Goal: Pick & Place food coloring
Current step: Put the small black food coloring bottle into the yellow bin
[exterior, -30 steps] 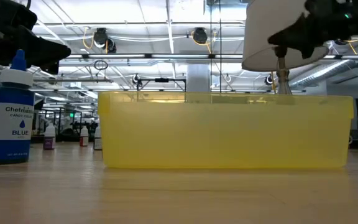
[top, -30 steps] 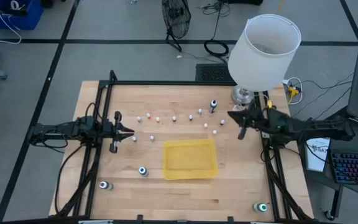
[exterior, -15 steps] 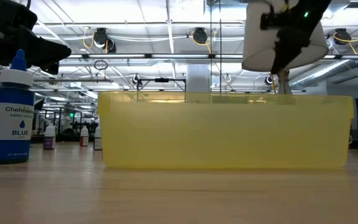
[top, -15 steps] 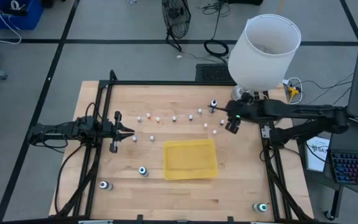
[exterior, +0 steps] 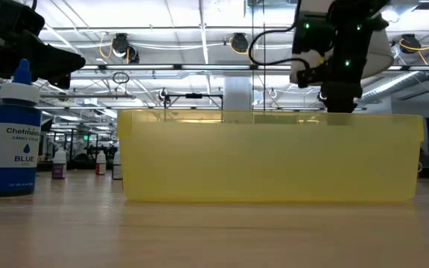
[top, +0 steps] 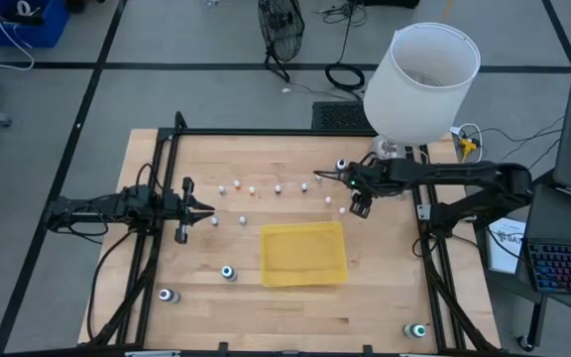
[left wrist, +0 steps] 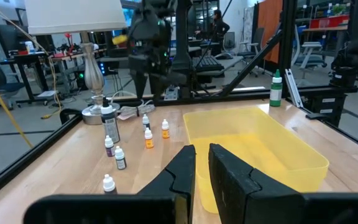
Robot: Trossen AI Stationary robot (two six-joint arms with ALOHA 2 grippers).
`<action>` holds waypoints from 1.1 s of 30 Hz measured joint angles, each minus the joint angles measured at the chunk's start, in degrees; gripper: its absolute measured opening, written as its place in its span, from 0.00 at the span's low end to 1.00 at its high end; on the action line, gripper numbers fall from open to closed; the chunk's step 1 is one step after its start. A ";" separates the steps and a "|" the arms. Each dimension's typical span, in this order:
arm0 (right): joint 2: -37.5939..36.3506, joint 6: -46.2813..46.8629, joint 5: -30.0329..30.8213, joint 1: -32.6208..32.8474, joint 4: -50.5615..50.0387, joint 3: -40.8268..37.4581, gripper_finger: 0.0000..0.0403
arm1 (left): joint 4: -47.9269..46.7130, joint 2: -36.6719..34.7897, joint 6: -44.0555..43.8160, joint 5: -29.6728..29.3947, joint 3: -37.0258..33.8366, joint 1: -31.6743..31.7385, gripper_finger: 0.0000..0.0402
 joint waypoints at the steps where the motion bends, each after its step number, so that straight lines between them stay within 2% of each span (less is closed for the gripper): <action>1: 0.18 -0.05 -0.22 -0.17 1.54 -1.04 0.51 | 0.00 0.00 0.00 0.00 0.00 0.00 0.13; 9: 1.39 -0.92 -3.35 -1.75 12.81 -7.88 0.51 | 0.01 0.00 0.00 -0.07 0.00 0.00 0.13; 14: 1.30 -1.99 -3.24 -2.84 16.84 -9.98 0.51 | 0.00 0.00 0.00 -0.10 0.00 0.02 0.13; 25: 1.32 -3.91 -3.37 -5.84 20.36 -12.24 0.50 | 0.00 0.00 0.00 -0.37 0.00 0.02 0.13; 30: 1.42 -3.94 -7.56 -5.95 21.78 -12.24 0.50 | 0.00 0.00 0.00 -0.37 0.00 0.00 0.13; 33: 2.63 -3.94 -7.75 -5.95 22.04 -12.25 0.50 | -0.02 0.00 0.00 -0.39 0.00 0.02 0.13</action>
